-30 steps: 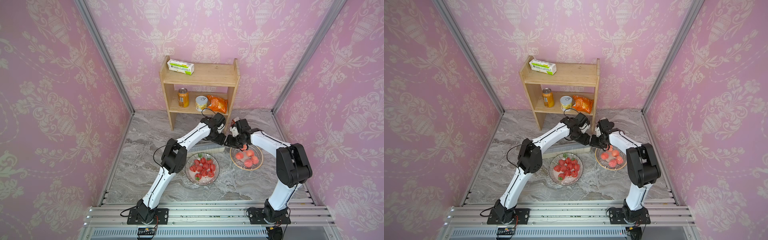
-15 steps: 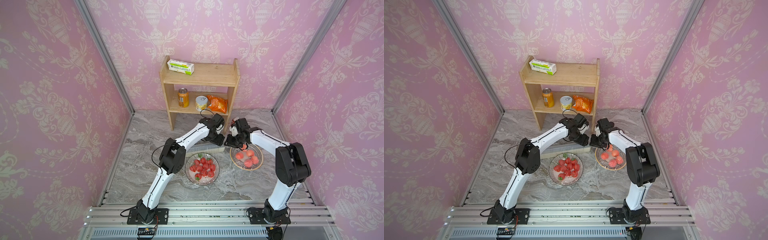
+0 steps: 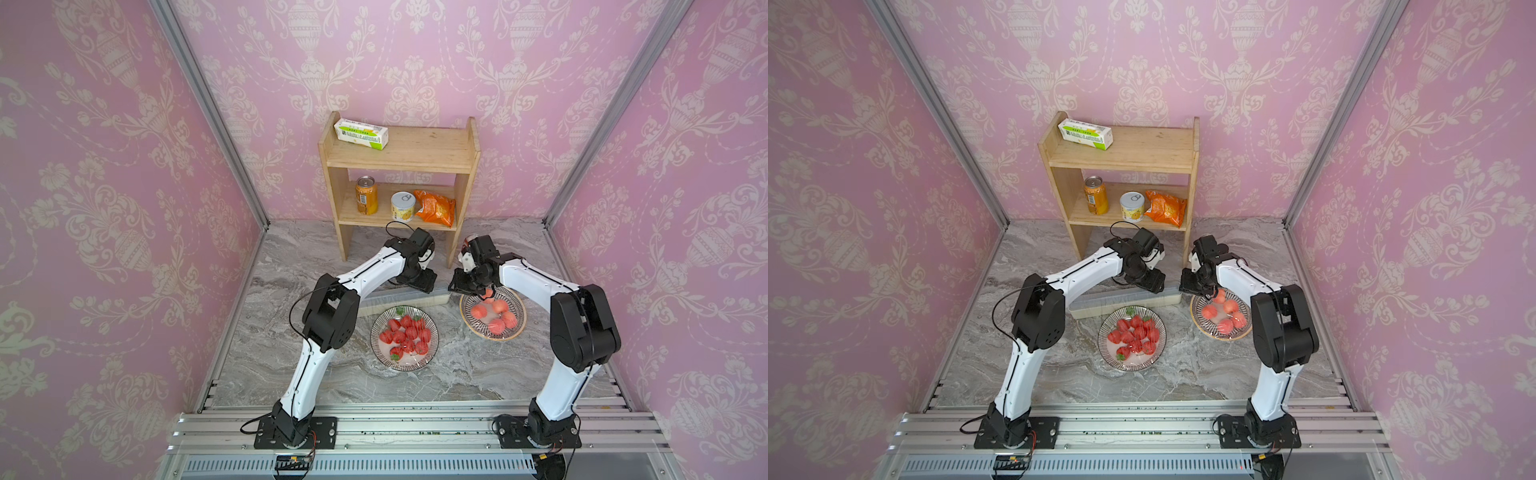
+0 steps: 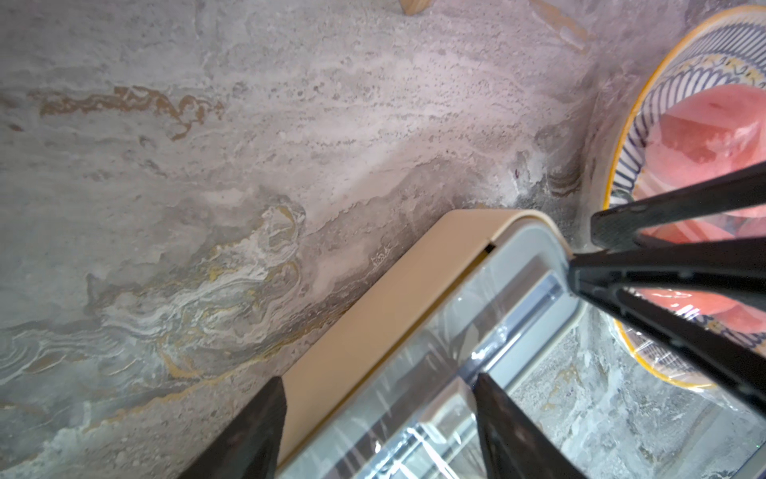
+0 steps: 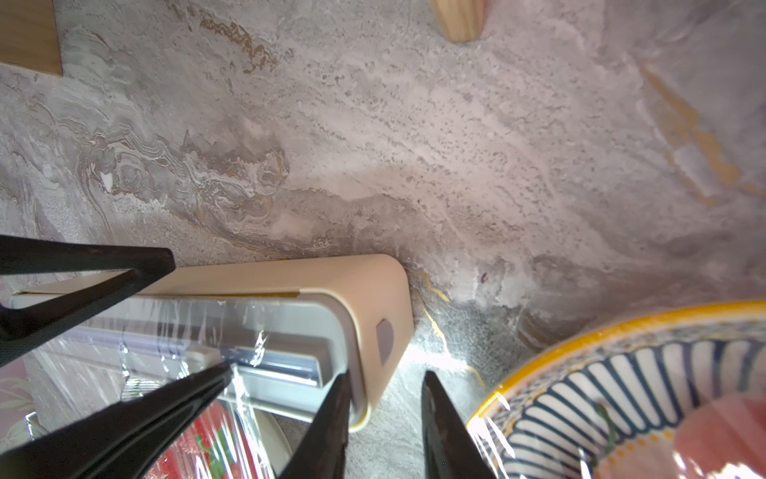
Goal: Wrap the plate with plastic wrap
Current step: Tear off the plastic wrap from the plastic wrap cutting box.
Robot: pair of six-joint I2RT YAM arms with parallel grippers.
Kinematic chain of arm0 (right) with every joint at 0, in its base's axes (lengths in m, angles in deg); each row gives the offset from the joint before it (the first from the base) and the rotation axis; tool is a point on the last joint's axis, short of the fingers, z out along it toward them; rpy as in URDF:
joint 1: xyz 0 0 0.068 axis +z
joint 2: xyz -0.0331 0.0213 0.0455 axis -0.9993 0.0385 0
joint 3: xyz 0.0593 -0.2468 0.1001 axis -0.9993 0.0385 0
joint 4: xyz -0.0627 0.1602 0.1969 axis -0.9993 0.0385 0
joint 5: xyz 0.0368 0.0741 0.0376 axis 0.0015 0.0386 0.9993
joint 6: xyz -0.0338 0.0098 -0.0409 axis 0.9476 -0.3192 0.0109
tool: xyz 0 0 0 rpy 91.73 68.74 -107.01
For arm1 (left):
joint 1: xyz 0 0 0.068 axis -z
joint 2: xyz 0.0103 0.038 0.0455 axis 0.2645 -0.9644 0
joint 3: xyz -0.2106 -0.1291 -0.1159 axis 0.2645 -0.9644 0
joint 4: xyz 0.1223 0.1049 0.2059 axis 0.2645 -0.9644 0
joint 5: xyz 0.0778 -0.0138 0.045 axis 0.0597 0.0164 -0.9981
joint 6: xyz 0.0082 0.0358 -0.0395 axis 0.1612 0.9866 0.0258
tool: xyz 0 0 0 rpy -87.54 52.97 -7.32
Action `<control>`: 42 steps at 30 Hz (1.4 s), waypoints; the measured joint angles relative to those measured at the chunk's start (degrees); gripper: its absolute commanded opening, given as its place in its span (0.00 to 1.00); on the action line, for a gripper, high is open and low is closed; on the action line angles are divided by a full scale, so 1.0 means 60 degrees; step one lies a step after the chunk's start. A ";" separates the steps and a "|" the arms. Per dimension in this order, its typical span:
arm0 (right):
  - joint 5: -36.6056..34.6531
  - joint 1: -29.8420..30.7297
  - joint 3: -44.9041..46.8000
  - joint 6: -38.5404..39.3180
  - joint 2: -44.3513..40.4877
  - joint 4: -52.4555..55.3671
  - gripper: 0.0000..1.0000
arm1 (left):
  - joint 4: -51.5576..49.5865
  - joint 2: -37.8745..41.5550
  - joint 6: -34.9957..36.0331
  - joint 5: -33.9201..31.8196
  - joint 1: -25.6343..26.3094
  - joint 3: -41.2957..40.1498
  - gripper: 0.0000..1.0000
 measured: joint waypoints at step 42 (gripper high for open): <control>-0.0084 0.0007 -0.0248 0.0066 0.0124 0.0270 0.29 | 0.1228 0.1417 -0.0415 0.1064 -0.1140 -0.2277 0.82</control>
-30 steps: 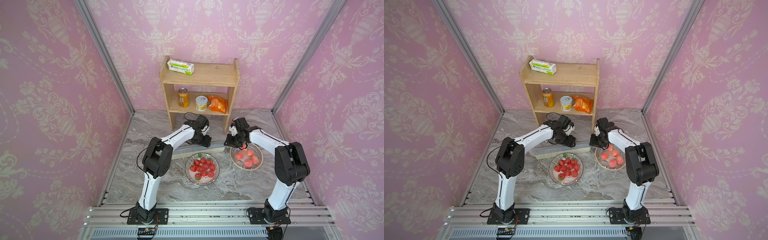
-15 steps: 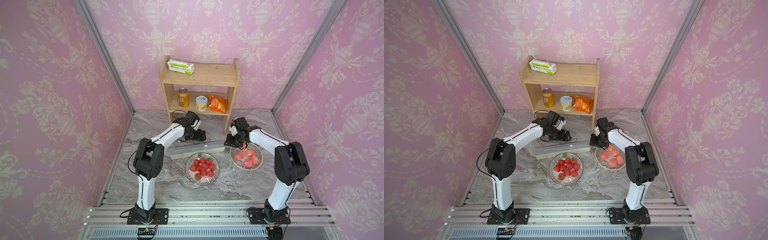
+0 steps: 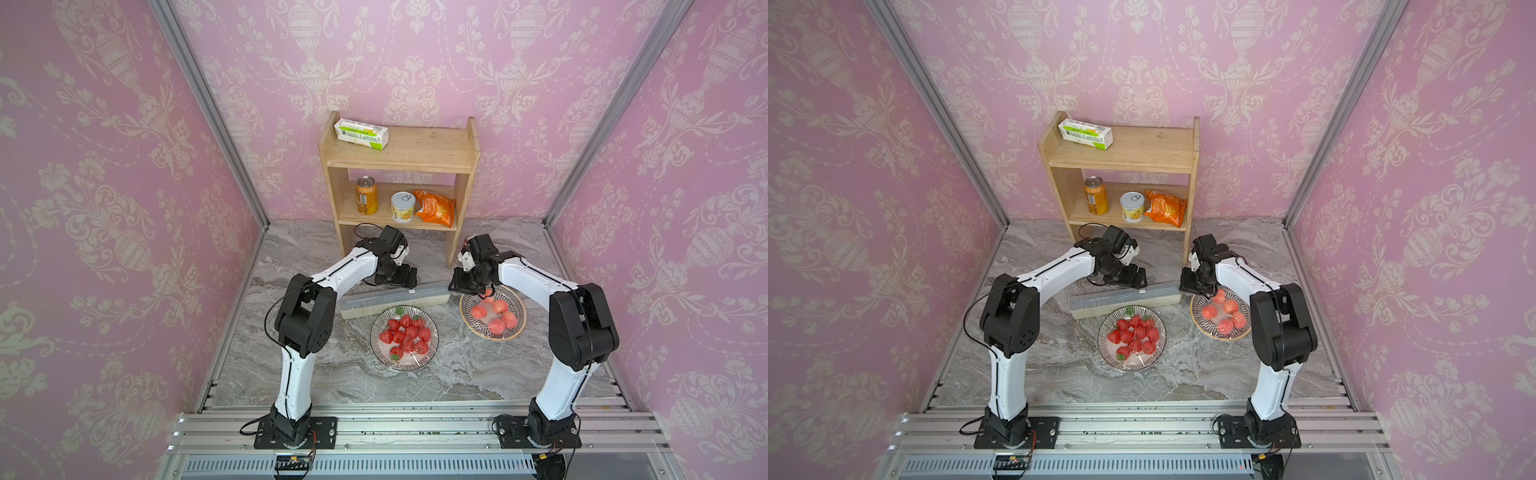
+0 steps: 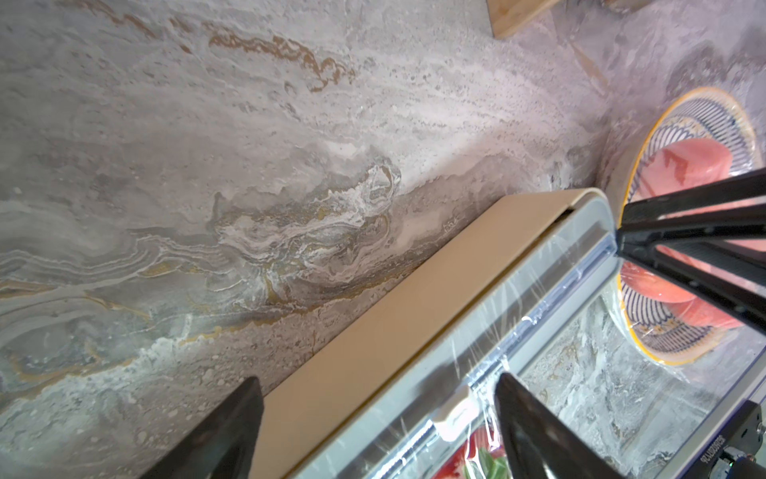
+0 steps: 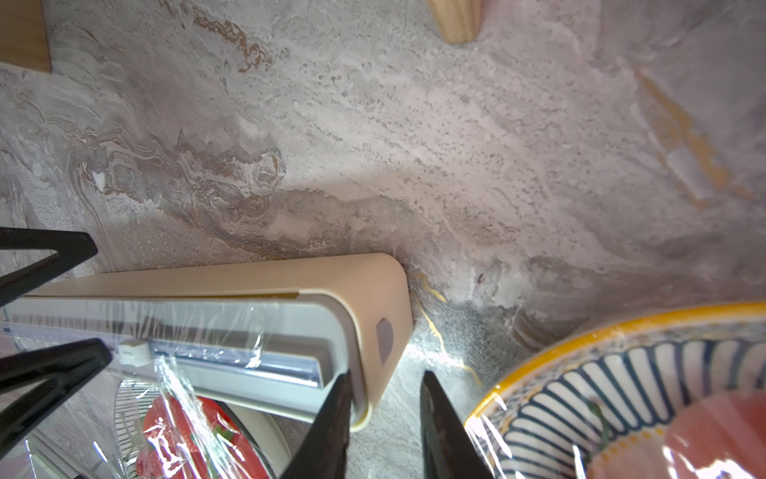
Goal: Wrap the plate with plastic wrap
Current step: Tear off the plastic wrap from the plastic wrap cutting box.
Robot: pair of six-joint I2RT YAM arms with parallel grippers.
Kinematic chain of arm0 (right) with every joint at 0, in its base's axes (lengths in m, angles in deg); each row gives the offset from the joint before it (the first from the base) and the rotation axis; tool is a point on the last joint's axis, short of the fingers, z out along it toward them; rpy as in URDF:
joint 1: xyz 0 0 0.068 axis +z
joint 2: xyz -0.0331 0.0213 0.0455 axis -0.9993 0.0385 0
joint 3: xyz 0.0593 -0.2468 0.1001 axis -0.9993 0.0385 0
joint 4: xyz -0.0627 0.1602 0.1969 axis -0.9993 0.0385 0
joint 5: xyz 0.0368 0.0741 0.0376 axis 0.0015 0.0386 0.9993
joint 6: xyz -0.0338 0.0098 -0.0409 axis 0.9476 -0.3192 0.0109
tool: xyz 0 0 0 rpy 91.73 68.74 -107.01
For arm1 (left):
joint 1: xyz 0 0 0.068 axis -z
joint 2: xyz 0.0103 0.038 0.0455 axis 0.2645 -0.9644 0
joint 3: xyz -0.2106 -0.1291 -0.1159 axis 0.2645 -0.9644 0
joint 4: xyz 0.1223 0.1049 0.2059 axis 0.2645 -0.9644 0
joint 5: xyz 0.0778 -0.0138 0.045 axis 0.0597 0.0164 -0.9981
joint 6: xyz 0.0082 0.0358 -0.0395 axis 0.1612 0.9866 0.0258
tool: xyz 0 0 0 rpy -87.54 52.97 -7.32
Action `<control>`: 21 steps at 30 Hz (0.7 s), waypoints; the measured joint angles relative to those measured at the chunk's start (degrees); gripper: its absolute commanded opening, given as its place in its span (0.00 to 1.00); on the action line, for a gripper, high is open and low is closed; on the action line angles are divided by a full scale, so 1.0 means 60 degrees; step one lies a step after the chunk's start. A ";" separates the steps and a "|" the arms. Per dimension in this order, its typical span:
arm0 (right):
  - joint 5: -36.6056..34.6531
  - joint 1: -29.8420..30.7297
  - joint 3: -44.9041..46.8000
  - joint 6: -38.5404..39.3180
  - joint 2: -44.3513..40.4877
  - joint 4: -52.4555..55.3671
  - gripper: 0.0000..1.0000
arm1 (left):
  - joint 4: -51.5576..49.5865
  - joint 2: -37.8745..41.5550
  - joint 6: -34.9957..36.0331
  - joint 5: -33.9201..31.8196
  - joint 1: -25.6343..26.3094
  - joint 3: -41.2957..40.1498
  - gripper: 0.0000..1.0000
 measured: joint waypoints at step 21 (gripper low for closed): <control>-0.0011 0.0000 0.0000 0.0033 0.0000 0.0004 0.29 | -0.0688 -0.0219 0.0590 -0.0357 0.0237 0.0459 0.67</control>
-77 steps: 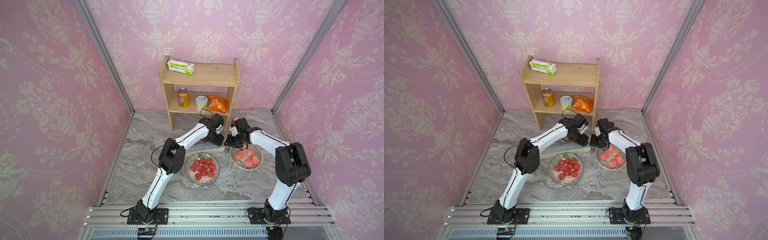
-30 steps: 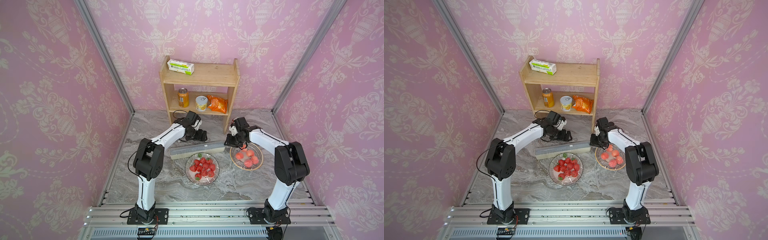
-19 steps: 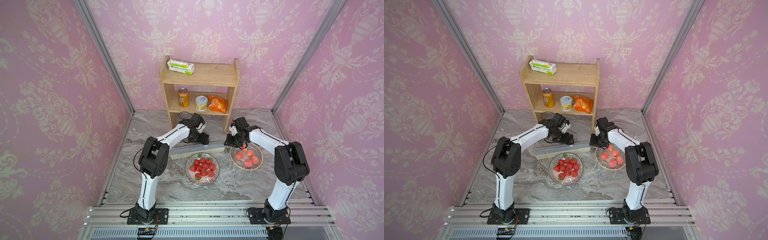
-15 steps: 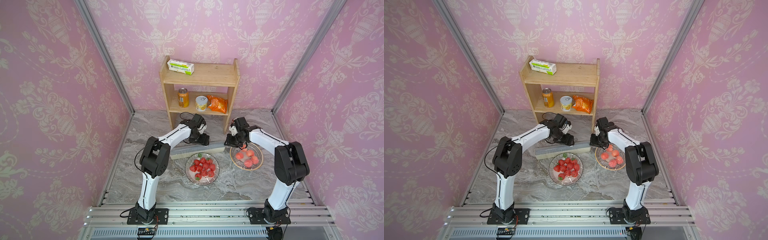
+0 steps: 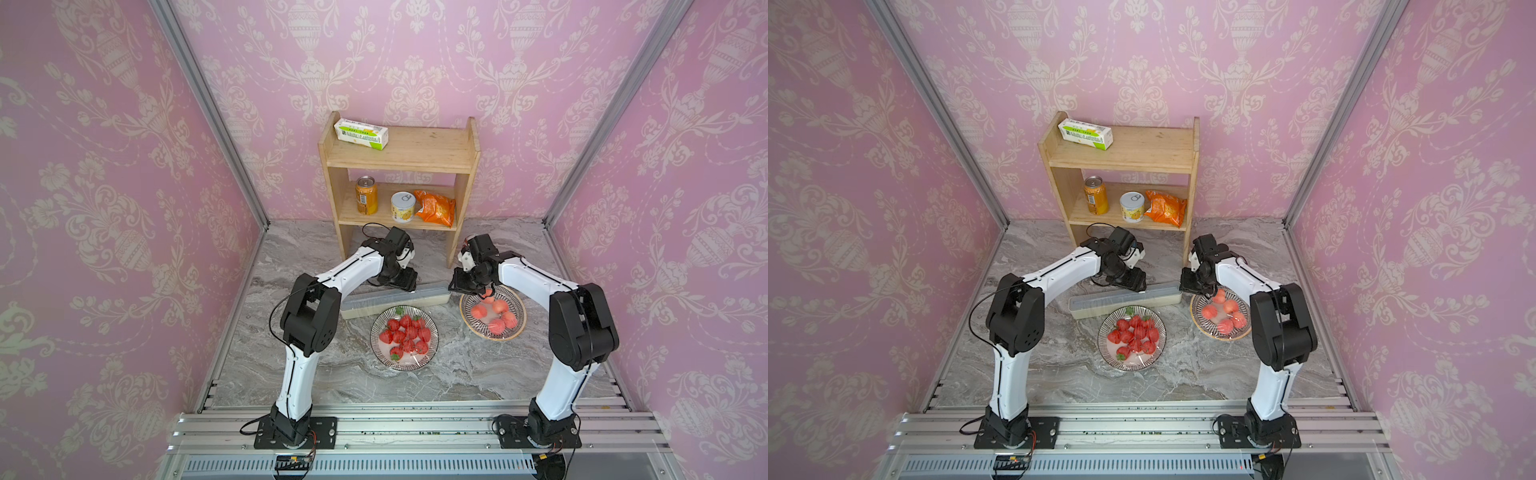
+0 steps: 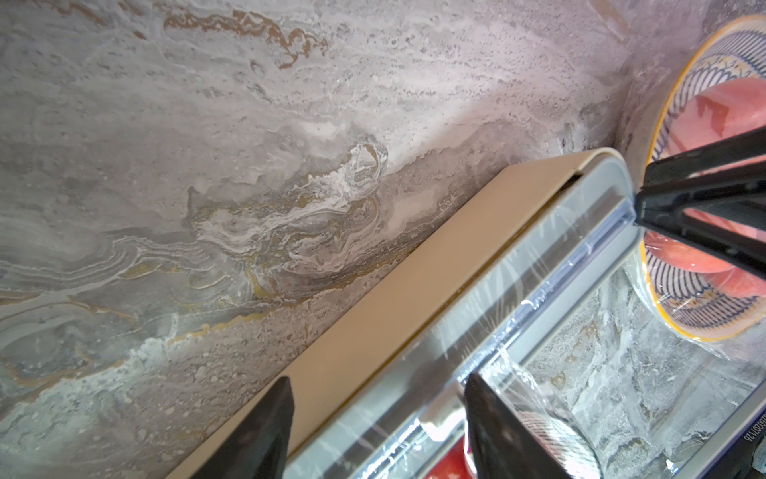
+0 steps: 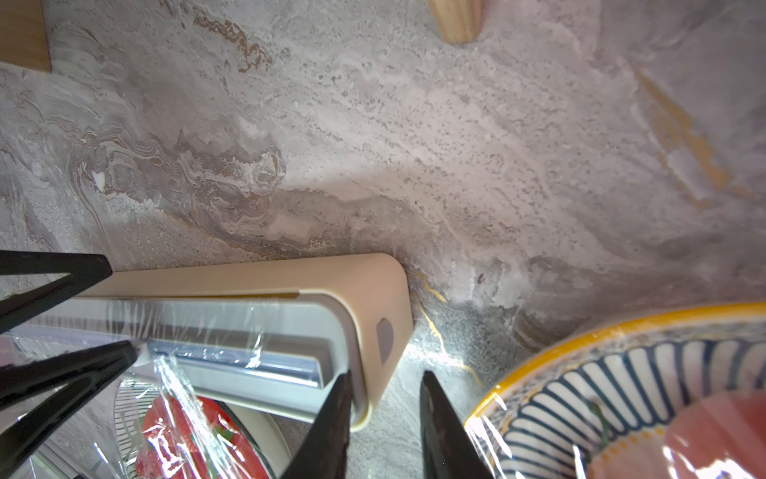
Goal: Wrap the plate with plastic wrap
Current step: Tear off the plastic wrap from the plastic wrap cutting box.
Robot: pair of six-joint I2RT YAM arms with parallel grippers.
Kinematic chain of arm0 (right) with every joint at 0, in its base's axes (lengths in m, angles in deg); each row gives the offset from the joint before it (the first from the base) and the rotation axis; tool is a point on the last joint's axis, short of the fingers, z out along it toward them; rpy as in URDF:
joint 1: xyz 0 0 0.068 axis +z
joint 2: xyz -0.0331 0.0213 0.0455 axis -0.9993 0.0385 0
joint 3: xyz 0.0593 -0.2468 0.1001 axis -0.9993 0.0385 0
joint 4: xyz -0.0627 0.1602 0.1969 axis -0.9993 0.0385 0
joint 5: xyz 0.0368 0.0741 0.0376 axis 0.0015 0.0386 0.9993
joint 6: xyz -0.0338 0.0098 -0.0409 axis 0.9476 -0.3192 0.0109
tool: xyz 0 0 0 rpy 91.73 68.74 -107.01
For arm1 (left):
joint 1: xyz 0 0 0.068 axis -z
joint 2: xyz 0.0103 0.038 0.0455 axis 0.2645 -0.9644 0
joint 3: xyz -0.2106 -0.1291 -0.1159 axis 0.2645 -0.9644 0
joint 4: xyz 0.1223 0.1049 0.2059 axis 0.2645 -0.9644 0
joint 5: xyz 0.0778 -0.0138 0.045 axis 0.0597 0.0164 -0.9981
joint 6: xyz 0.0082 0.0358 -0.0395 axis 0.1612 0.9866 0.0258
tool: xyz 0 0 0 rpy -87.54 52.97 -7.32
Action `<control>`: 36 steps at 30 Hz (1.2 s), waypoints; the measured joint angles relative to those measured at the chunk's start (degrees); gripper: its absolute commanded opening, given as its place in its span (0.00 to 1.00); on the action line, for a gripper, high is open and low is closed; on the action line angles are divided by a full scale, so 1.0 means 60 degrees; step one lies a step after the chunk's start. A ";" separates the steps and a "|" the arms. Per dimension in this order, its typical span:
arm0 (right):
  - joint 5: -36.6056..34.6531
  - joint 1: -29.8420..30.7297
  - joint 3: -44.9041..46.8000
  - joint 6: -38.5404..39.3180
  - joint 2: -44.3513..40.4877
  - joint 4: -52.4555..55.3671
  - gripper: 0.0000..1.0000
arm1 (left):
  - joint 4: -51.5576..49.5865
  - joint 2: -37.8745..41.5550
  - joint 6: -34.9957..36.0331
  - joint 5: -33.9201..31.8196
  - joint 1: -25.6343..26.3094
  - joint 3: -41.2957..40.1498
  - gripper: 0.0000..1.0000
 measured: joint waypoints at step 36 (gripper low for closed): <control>-0.0186 0.0066 -0.0189 0.0146 0.0080 0.0226 0.29 | 0.0120 0.1712 0.0474 -0.0393 -0.1235 -0.2437 0.66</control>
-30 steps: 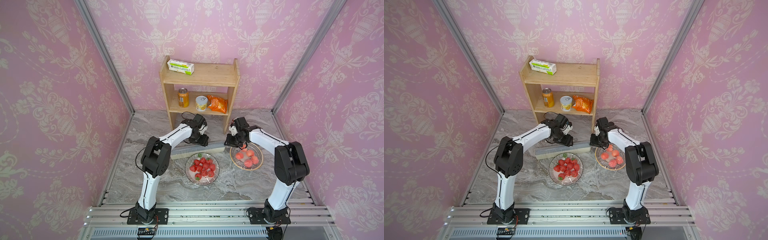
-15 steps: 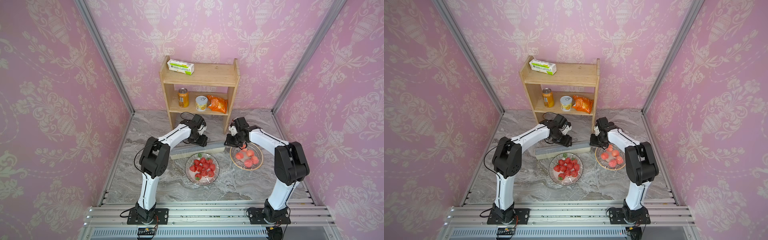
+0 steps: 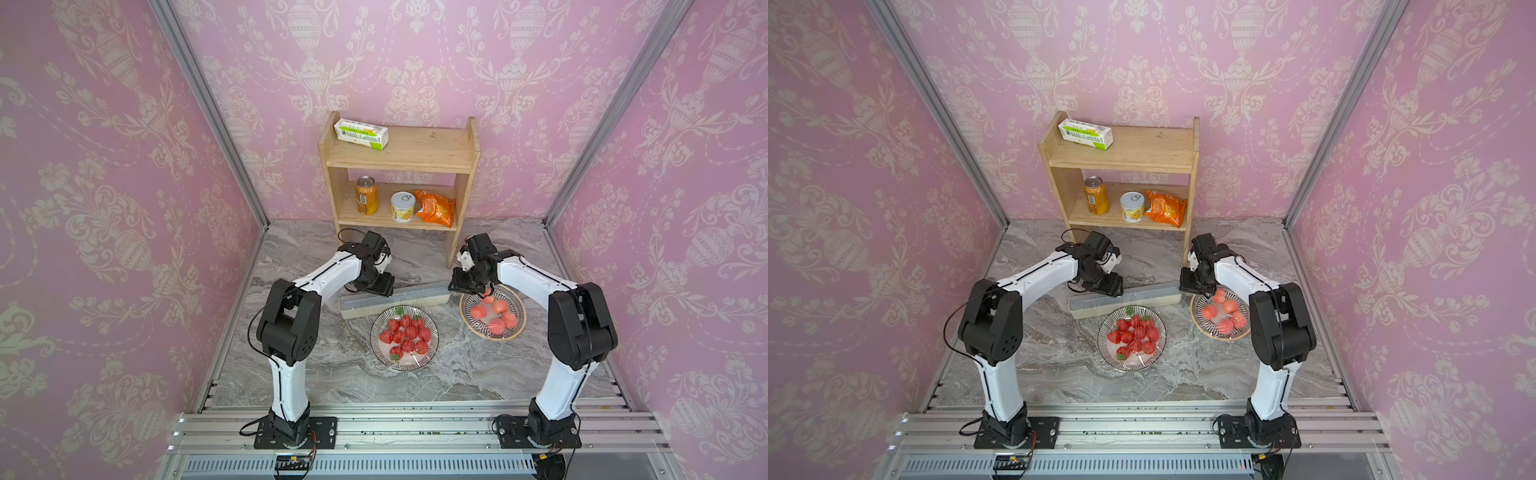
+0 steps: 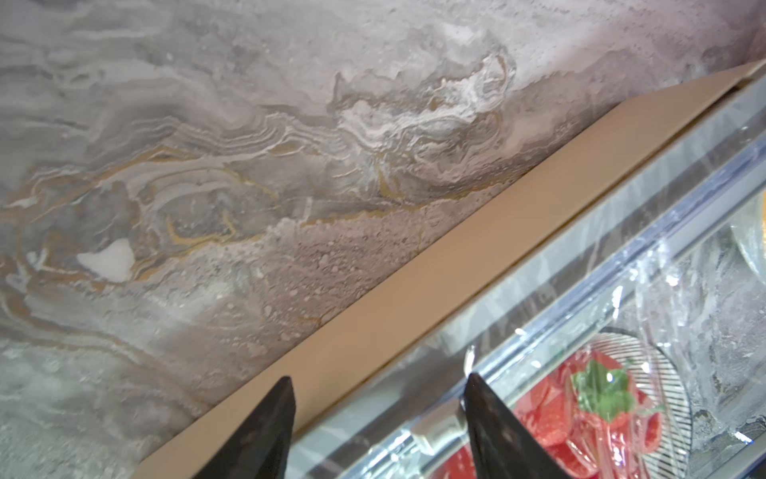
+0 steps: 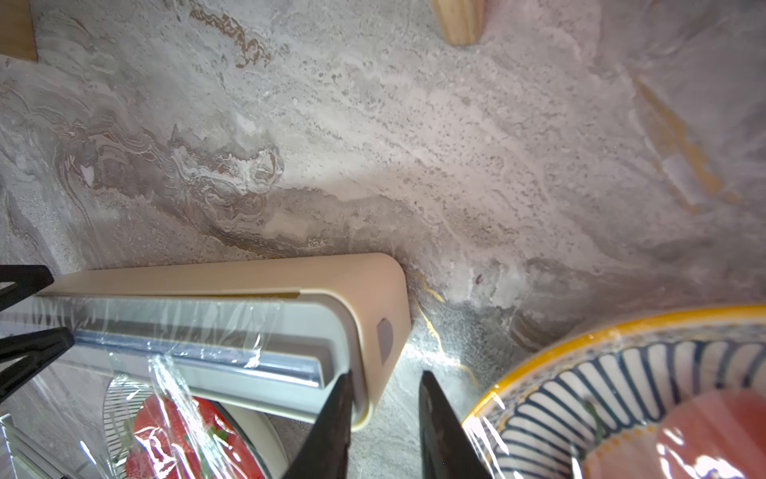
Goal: Wrap the plate with plastic wrap
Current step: Tear off the plastic wrap from the plastic wrap cutting box.
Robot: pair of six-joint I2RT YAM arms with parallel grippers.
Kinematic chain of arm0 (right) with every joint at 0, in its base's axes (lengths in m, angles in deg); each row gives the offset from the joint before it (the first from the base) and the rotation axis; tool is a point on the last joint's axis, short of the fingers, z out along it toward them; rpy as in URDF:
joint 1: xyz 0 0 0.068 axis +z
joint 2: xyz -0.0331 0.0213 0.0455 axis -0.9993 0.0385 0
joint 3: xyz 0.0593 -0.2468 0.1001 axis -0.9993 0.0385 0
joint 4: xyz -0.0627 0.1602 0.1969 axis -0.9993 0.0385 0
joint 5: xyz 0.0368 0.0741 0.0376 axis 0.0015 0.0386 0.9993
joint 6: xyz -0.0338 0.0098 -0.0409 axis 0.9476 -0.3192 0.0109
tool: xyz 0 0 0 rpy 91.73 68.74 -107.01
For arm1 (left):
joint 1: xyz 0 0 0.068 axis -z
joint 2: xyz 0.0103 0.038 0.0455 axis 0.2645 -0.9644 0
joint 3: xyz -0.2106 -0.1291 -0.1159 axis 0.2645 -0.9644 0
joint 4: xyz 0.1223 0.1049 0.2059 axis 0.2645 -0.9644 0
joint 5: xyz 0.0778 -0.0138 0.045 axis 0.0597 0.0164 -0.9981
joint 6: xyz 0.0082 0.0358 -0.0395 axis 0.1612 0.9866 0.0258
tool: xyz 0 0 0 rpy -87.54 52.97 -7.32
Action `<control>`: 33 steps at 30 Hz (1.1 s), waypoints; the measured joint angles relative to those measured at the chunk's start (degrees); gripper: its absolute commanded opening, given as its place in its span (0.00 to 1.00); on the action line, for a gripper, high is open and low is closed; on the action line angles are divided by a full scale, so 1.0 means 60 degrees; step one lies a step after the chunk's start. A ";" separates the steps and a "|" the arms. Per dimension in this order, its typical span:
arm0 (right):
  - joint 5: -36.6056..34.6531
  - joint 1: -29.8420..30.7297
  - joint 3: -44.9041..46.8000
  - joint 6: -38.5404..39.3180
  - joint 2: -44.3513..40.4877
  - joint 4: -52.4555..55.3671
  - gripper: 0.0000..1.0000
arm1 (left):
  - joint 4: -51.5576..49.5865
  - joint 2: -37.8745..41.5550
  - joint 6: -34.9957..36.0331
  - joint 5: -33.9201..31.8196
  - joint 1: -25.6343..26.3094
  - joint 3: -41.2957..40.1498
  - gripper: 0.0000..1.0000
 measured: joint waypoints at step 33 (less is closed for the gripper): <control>-0.0164 0.0033 -0.0182 0.0022 0.0047 0.0160 0.37 | -0.0120 0.3045 0.0153 -0.0667 -0.3228 -0.2699 0.95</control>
